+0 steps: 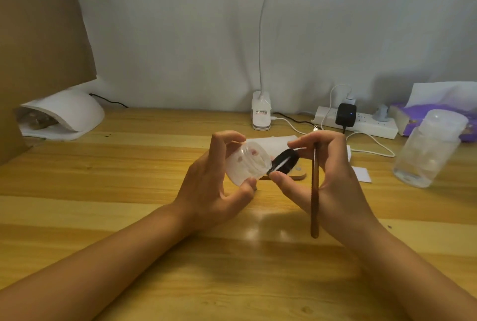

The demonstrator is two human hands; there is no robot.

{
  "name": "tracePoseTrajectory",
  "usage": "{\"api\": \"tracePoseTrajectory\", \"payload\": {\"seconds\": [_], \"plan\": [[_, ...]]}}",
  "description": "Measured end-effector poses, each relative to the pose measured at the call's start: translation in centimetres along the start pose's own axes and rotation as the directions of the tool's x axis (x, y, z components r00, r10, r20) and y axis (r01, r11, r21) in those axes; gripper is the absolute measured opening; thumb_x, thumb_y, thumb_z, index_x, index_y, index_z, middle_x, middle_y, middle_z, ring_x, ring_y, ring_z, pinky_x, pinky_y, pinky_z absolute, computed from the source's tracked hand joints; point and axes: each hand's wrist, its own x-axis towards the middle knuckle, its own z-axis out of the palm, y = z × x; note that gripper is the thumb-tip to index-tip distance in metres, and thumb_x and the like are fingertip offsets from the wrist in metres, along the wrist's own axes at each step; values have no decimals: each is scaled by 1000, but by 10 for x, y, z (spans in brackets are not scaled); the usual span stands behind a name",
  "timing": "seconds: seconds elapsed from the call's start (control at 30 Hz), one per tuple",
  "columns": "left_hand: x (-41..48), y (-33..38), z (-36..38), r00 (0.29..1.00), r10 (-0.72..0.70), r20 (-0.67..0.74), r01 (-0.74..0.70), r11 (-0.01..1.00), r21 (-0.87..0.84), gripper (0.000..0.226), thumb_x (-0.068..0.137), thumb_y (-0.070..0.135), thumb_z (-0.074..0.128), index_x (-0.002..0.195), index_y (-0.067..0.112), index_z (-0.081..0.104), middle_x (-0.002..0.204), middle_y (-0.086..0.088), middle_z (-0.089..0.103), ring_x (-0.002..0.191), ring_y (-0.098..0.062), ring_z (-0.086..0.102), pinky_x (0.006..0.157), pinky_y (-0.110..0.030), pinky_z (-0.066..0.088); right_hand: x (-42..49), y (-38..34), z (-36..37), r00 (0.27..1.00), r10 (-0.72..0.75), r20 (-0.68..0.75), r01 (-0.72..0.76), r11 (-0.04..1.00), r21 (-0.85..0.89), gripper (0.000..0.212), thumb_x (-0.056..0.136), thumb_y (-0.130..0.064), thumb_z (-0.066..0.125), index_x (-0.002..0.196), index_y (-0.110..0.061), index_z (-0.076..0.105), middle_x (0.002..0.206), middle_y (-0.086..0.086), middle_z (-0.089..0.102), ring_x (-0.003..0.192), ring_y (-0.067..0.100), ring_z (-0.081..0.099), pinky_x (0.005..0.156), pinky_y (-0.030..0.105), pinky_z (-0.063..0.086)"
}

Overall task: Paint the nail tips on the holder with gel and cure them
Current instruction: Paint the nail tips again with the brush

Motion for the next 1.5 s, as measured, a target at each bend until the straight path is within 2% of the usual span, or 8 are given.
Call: {"api": "tracePoseTrajectory", "payload": {"seconds": [0.43, 0.63, 0.8, 0.93, 1.03, 1.17, 1.33, 1.5], "plan": [[-6, 15, 6, 977, 202, 63, -207, 974, 93, 60, 76, 35, 60, 126, 17, 30, 97, -5, 61, 75, -16, 57, 65, -23, 44, 2, -10, -5, 985, -126, 116, 127, 992, -2, 40, 73, -63, 61, 100, -35, 51, 93, -21, 67, 87, -3, 67, 72, 11, 53], [-6, 18, 10, 937, 350, 21, -340, 892, 297, 61, 78, 35, 62, 125, 7, 36, 102, -11, 66, 90, -15, 55, 81, -24, 41, -5, -15, 9, 989, -131, -64, 112, 963, -245, 45, 74, -74, 45, 95, -35, 43, 79, -21, 58, 70, 1, 63, 58, 14, 51], [-5, 15, 11, 937, 346, 40, -340, 883, 324, 62, 83, 37, 65, 132, 13, 37, 117, -8, 65, 100, -20, 60, 88, -30, 44, -1, -12, 8, 997, -51, -53, 43, 990, -137, 42, 80, -75, 46, 92, -35, 45, 77, -18, 60, 81, -3, 62, 64, 14, 52], [3, 5, 3, 983, 76, -165, -52, 989, 141, 58, 90, 43, 60, 136, 18, 34, 113, 1, 59, 92, -14, 58, 82, -41, 50, 15, 3, -17, 991, 124, -47, -122, 991, 53, 47, 88, -77, 27, 100, -38, 49, 85, -19, 66, 80, -3, 63, 68, 23, 51], [10, -18, -13, 932, -238, -275, 265, 962, 63, 62, 88, 39, 69, 133, 19, 31, 114, 2, 53, 98, -23, 62, 78, -44, 57, 17, 21, -46, 992, -80, -98, 43, 941, -336, 31, 99, -53, 32, 108, -25, 40, 74, -7, 59, 63, 10, 60, 52, 24, 47], [10, -50, -23, 812, -545, -210, 579, 799, 163, 66, 85, 41, 73, 126, 22, 25, 127, -6, 53, 115, -29, 55, 90, -44, 52, 8, 51, -59, 986, 36, 163, 80, 757, -649, 23, 92, -14, 55, 113, -25, 57, 105, -2, 64, 95, 16, 60, 80, 37, 54], [11, -63, -20, 775, -606, -180, 630, 718, 297, 60, 85, 52, 68, 113, 31, 19, 129, 0, 61, 120, -22, 52, 110, -40, 24, 10, 60, -60, 977, 57, 203, 92, 749, -656, 42, 94, -2, 55, 129, -24, 58, 117, -5, 67, 113, 19, 58, 97, 44, 46], [10, -65, -19, 747, -640, -182, 661, 681, 317, 78, 77, 52, 76, 129, 23, 25, 133, -2, 52, 123, -23, 49, 105, -40, 29, 13, 53, -58, 990, 128, 67, -102, 947, -304, 30, 102, -20, 36, 121, -27, 60, 105, -10, 66, 103, 13, 61, 87, 34, 50]]}}
